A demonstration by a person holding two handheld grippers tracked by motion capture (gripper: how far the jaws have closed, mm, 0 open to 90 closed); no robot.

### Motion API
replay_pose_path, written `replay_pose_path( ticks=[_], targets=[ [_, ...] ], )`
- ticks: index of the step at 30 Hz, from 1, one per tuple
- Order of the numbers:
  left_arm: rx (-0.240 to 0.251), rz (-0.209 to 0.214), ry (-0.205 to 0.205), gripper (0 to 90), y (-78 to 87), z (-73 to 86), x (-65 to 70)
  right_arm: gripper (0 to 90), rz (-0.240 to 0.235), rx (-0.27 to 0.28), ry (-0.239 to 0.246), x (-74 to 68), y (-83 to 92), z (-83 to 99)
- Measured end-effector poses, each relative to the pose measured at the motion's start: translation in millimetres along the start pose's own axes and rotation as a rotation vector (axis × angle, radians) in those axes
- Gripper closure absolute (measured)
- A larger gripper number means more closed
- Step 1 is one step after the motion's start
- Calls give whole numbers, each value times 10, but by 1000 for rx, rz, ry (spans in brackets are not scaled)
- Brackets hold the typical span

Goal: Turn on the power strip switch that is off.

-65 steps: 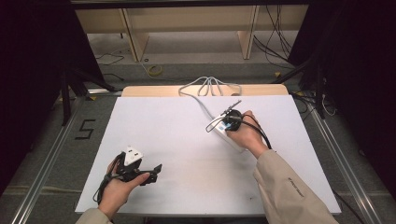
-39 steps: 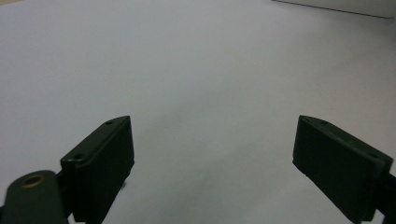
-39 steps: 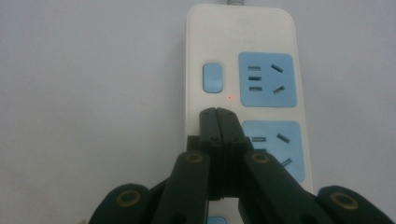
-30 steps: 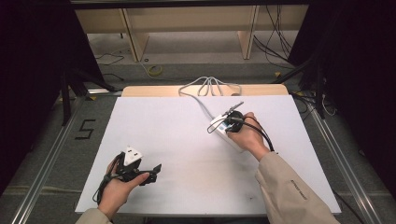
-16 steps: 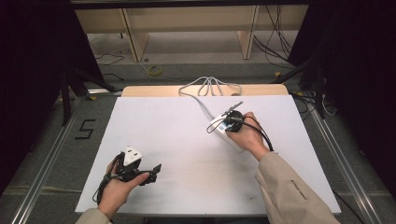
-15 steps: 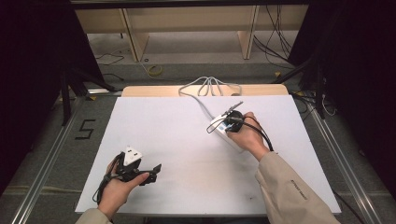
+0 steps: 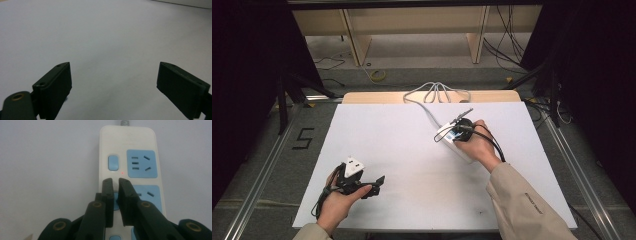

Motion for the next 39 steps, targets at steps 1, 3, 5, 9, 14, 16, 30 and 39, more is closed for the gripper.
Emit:
replay_pose_path(
  ticks=[1,3,5,9,14,16,30,39],
  targets=[
    [2,-1,4,122,-1,-1,2,827,0,0,-2,-3,0,0],
    [2,-1,4,122,-1,-2,2,823,0,-2,-4,-7,1,0],
    [2,-1,5,122,-1,-2,2,819,0,-4,-3,-8,2,1],
    [2,-1,4,122,-1,-2,1,810,0,2,-3,-10,12,-2],
    [3,-2,5,122,-1,-3,1,788,-6,12,1,-21,30,-9],
    [2,-2,5,122,-1,-2,1,779,-5,11,0,-26,40,-6],
    [2,-2,5,122,-1,-2,1,708,-18,40,12,-59,105,21],
    [2,-3,5,123,0,-1,1,674,-25,49,22,-89,165,35]
  ],
)
Point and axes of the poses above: each handheld gripper's, and its own axes: y roughly backward along the jaws, z roughly out of its underside, x roughly to its right, the point moved 7 cm from there along -y, roughly forward along the jaws, and after that the axes turned 14 degrees about -z, right-handed, at the moved point
